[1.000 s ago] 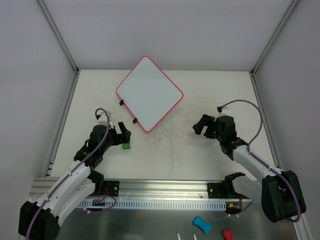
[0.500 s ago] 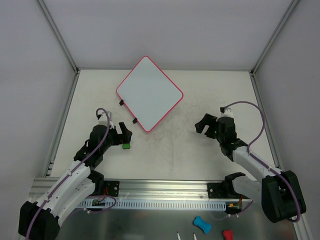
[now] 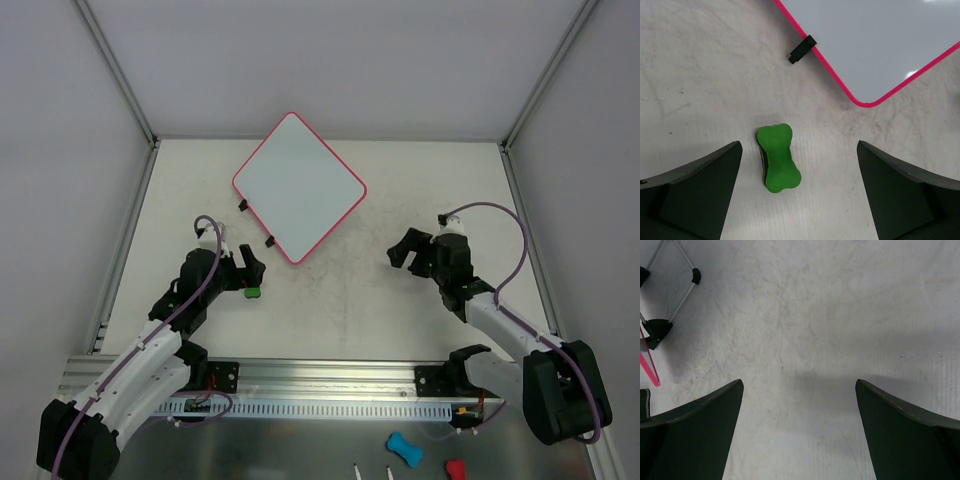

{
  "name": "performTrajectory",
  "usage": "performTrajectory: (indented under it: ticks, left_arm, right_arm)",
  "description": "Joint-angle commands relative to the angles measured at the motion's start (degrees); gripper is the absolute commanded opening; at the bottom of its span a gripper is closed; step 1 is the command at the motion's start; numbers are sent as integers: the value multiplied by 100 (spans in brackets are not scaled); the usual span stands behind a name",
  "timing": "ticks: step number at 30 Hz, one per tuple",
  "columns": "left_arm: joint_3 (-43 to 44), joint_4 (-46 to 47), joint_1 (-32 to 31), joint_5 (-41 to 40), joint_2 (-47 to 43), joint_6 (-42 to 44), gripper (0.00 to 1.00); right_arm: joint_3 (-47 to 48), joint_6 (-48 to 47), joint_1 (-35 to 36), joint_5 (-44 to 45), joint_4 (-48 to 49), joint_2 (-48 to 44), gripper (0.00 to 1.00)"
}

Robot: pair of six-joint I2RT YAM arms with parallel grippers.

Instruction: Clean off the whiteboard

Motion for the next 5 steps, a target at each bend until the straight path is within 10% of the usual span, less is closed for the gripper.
performTrajectory:
  ticks: [1,5]
  left_arm:
    - [24,171,40,138,6,101,99]
    - [24,180,40,112,32,101,99]
  right_arm:
    - [114,-21,30,-92,279,5,99]
    - [131,-22,30,-119,279,40,99]
